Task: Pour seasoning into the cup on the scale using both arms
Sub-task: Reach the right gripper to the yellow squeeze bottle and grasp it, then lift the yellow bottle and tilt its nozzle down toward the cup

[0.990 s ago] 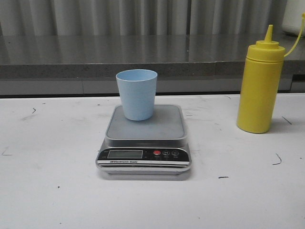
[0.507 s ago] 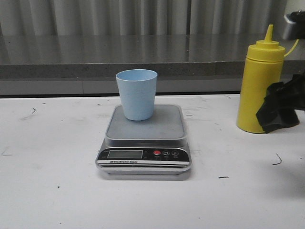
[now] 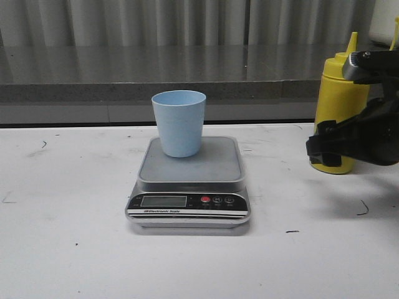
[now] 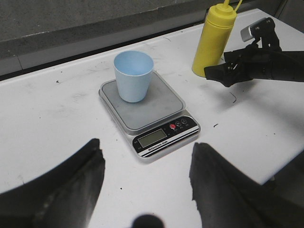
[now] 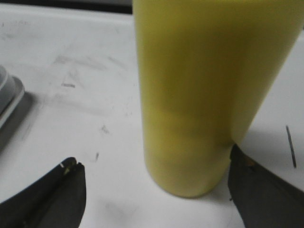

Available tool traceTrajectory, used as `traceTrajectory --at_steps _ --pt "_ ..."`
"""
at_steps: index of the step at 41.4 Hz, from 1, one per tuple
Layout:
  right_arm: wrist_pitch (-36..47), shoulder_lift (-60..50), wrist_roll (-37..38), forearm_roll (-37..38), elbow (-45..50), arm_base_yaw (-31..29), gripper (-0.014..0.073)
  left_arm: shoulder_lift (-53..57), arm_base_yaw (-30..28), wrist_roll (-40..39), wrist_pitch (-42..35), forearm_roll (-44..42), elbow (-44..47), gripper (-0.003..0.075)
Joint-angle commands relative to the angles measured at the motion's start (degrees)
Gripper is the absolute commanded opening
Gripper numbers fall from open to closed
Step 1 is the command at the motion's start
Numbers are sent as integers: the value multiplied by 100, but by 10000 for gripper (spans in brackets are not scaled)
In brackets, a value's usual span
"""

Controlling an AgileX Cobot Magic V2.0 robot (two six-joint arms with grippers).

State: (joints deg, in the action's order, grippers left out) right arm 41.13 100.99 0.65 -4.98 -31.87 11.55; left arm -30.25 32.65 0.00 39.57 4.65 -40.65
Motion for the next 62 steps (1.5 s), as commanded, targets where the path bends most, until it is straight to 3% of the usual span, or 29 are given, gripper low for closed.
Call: traceTrajectory --at_steps 1,17,37,42,50,57,62 --pt "1133 -61 -65 -83 -144 -9 627 -9 37 0 -455 75 -152 400" --pt "1638 486 -65 -259 -563 -161 627 -9 37 0 -455 75 -152 400" --pt "1612 1103 -65 -115 -1478 -458 623 -9 37 0 -455 75 -152 400" --pt "1555 1206 -65 68 -1623 -458 565 -9 37 0 -455 75 -152 400" --pt "1517 1237 -65 105 -1653 -458 374 -9 37 0 -460 75 -152 400" --pt "1257 961 -65 138 -1647 -458 357 -9 37 0 -460 75 -152 400" --pt "398 394 -96 560 -1647 -458 356 -9 37 0 -460 75 -152 400"
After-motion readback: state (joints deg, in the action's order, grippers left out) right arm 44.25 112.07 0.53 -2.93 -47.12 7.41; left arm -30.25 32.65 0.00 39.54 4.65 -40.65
